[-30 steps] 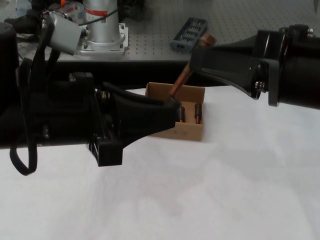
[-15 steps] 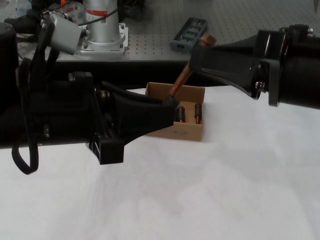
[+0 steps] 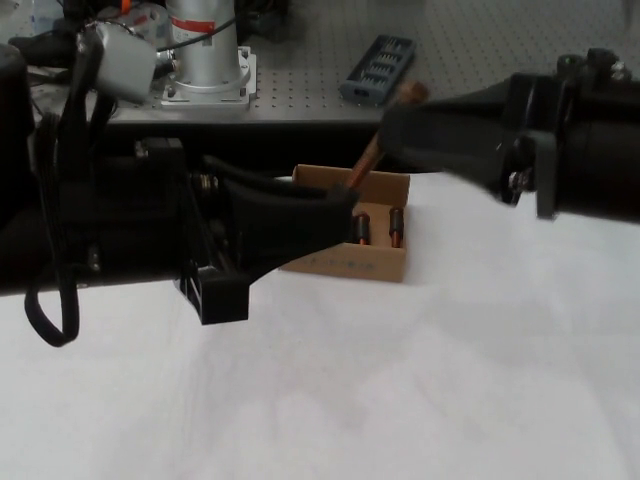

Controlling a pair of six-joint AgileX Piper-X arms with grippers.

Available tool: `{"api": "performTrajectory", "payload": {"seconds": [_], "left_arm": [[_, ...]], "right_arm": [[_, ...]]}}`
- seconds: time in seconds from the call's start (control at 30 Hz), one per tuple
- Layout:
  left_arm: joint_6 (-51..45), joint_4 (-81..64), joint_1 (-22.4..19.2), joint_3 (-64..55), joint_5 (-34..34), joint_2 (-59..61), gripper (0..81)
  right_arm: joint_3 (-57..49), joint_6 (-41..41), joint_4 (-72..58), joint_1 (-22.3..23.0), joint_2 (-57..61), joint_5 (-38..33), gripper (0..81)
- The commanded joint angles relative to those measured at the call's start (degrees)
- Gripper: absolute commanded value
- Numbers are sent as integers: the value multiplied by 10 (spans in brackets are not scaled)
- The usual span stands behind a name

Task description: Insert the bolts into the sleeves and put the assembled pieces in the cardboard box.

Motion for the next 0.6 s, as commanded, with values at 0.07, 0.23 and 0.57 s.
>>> {"api": "performTrajectory", "payload": {"seconds": [0.07,0.23,0.57], "left_arm": [[-9,-24,2,-8,-5,-5,6],[-18,-24,2,-8,11,-5,6],[-14,-24,2,-8,9,-5,6]], "right_arm": [[-2,-11,13,2,-2,-18,19],[-2,-14,18,2,-2,-18,19],[-2,-42,39,2,-2,-27,19]]}}
